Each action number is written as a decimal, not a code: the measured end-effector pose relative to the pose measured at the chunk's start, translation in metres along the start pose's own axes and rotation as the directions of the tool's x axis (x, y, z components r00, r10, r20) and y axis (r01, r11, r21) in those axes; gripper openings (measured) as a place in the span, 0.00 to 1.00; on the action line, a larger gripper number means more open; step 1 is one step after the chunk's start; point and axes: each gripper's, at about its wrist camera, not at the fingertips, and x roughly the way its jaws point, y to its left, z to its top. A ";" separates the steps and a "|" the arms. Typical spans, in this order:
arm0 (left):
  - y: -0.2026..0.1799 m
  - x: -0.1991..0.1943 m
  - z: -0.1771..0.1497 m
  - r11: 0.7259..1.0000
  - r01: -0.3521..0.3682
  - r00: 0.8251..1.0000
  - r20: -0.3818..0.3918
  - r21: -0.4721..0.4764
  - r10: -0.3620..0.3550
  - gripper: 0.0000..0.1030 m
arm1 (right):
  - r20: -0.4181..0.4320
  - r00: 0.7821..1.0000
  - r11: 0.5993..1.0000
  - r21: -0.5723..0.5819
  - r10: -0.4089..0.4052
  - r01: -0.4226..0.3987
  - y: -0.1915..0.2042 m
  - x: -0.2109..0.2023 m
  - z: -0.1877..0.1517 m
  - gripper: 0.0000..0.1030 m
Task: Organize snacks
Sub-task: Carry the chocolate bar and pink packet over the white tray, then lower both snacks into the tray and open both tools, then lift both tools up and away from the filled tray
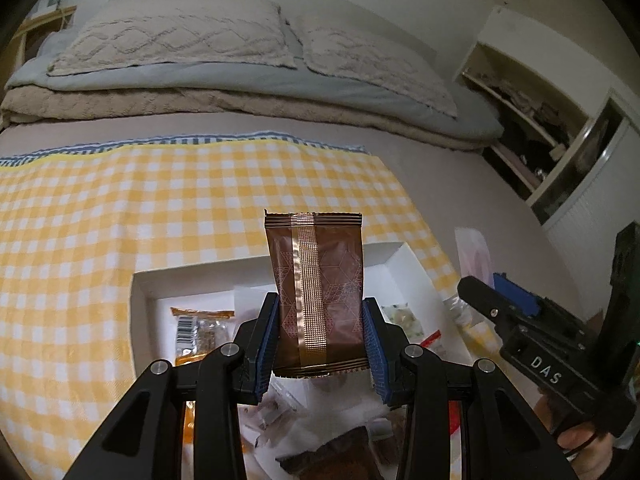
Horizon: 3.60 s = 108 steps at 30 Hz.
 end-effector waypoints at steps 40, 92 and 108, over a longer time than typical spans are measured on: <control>-0.042 0.203 0.007 0.809 0.072 0.965 -0.246 0.584 0.091 0.41 | -0.097 0.994 0.974 0.227 0.047 -0.024 -0.026 0.056 0.006 0.49; -0.010 0.018 0.022 0.927 -0.096 0.979 -0.133 0.363 0.153 1.00 | -0.093 0.995 0.989 0.142 0.041 -0.027 0.021 -0.008 0.012 1.00; -0.029 -0.163 -0.033 0.922 -0.301 0.954 0.092 0.244 0.287 1.00 | 0.002 0.998 0.996 0.054 0.067 -0.067 0.048 -0.105 0.005 1.00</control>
